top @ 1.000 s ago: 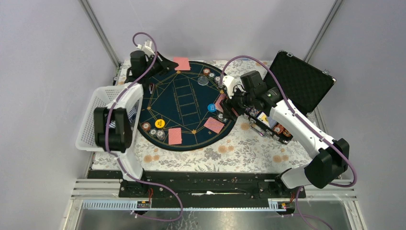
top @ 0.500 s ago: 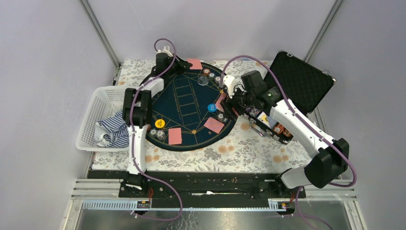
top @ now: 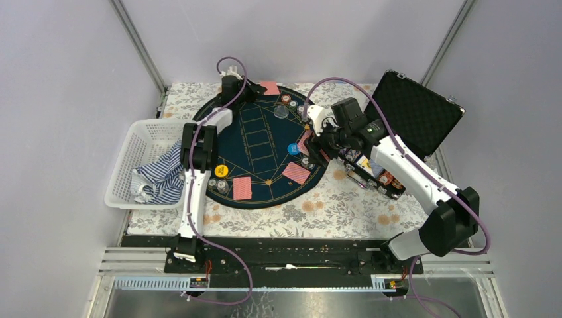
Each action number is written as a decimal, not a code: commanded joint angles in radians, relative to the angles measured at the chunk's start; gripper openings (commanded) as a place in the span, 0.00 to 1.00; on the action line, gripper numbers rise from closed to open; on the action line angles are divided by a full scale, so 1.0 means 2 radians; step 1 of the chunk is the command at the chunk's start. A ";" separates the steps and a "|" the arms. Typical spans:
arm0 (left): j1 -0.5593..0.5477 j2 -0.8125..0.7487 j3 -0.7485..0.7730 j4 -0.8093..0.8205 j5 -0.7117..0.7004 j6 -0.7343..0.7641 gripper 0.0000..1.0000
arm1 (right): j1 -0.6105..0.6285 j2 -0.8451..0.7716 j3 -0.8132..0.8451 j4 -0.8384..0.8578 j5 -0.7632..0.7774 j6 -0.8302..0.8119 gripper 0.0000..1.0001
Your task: Distribute texas hold em gaming equipment
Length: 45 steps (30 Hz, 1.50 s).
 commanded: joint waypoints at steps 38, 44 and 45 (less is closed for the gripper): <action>-0.011 -0.293 -0.105 -0.237 0.070 0.227 0.79 | -0.002 -0.037 0.015 -0.016 -0.041 -0.027 0.03; -0.022 -0.448 -0.289 -0.233 0.249 0.217 0.76 | 0.011 -0.047 0.009 -0.042 -0.060 -0.059 0.06; -0.027 -0.465 -0.311 -0.237 0.265 0.221 0.76 | 0.018 -0.049 0.005 -0.044 -0.057 -0.063 0.06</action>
